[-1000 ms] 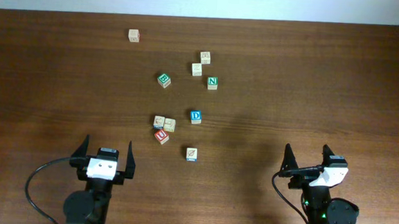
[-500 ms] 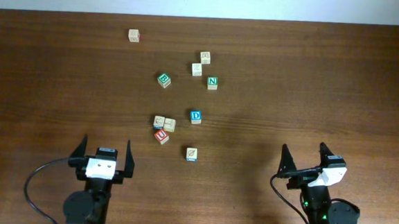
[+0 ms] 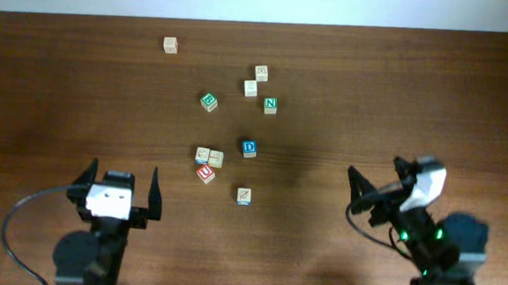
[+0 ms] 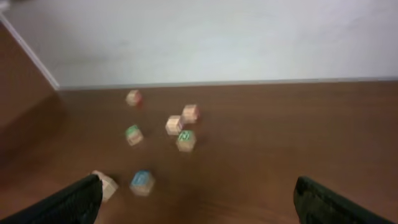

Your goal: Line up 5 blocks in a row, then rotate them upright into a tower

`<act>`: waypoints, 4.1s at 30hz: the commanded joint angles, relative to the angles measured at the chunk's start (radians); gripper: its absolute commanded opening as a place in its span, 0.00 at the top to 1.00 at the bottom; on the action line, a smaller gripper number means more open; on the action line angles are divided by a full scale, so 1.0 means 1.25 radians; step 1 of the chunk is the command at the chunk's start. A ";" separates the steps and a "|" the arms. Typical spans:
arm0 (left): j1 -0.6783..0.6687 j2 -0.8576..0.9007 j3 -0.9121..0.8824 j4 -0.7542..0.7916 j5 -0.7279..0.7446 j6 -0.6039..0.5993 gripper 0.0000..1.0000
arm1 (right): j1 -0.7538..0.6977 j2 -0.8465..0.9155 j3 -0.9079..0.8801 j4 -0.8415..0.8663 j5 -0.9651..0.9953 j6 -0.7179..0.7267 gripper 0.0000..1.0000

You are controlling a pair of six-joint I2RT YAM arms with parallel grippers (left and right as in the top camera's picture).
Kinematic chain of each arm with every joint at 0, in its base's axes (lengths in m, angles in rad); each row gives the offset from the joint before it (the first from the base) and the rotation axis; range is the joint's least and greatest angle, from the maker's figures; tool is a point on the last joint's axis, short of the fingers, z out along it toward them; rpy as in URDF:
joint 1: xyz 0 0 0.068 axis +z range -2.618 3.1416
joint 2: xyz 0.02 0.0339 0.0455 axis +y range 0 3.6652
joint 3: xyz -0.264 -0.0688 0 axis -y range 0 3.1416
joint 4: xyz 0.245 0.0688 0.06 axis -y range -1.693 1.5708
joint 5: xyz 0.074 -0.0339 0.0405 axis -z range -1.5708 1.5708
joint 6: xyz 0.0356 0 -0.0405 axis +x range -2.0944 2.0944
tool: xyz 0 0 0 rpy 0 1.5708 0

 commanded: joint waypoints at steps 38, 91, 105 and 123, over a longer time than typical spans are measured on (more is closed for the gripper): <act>0.021 0.957 0.735 -0.393 -0.042 -0.237 0.01 | 0.515 0.881 0.525 -0.360 0.227 0.369 0.26; 0.021 1.053 0.735 -0.415 -0.138 -0.289 0.01 | 0.611 1.116 0.661 -0.438 0.284 0.520 0.73; 0.021 1.053 0.735 -0.415 -0.138 -0.289 0.01 | 0.403 1.116 0.667 -0.475 0.267 0.242 0.73; 0.021 1.053 0.735 -0.415 -0.138 -0.289 0.01 | 0.280 1.118 0.666 -0.443 0.269 0.065 0.74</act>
